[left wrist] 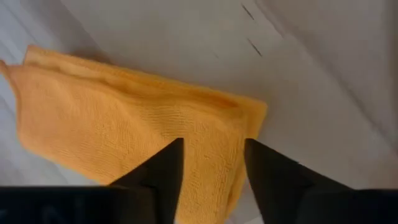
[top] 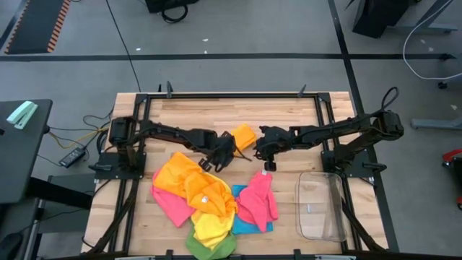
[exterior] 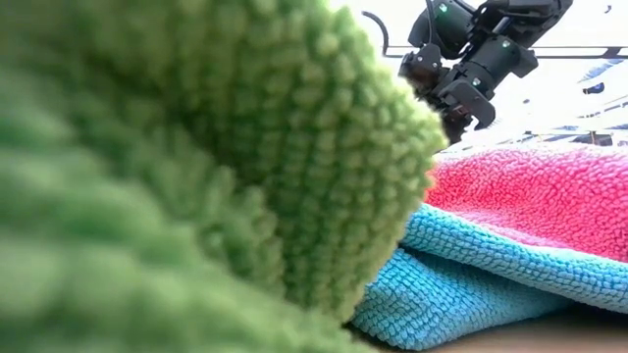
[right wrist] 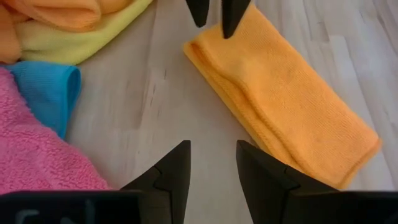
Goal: Fold microfiber towels
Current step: Fold the orange towel
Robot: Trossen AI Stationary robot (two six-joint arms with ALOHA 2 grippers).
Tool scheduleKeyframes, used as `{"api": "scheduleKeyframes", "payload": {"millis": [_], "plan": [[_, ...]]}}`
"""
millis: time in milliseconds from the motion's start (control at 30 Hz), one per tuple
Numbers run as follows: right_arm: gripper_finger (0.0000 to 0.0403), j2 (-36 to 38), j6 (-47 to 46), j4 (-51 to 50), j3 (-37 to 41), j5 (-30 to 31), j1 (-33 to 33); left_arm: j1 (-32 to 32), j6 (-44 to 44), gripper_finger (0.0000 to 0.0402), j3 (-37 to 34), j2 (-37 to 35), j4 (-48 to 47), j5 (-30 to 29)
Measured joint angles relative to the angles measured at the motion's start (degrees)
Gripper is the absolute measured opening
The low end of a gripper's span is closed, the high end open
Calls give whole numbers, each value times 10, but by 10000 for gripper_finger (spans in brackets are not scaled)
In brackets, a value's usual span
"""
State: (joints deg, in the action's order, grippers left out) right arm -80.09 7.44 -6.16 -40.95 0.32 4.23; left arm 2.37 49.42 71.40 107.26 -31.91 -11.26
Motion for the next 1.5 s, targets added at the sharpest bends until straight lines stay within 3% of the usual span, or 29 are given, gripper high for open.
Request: {"api": "scheduleKeyframes", "payload": {"millis": [200, 400, 567, 867, 1000, 1133, 1200, 1367, 1500], "plan": [[137, 0, 0, 3, 0, 0, 0, -3, 15, 244, -5, 7, -4, -17], [137, 0, -2, 7, 0, 0, 0, 0, 8, 231, -6, 29, -17, -32], [137, 0, 0, 8, 0, 0, 0, 0, 13, 205, -6, 48, -9, -83], [137, 0, -2, 10, 0, 0, 0, -1, -9, 153, -4, 64, -10, -97], [137, 0, 0, 10, 0, 0, 0, 0, -56, 103, -5, 65, -13, -81], [137, 0, 3, 12, 0, 0, 0, -2, -103, 27, -1, 65, -12, -56], [137, 0, -2, 19, 0, 1, -3, -5, -117, 14, -1, 65, -10, -51], [137, -33, -25, 175, 21, 18, -26, -11, -143, 31, -1, 63, -6, -45], [137, -78, -37, 317, 64, 82, -37, -14, -168, 21, 9, 52, -25, 0]]}}
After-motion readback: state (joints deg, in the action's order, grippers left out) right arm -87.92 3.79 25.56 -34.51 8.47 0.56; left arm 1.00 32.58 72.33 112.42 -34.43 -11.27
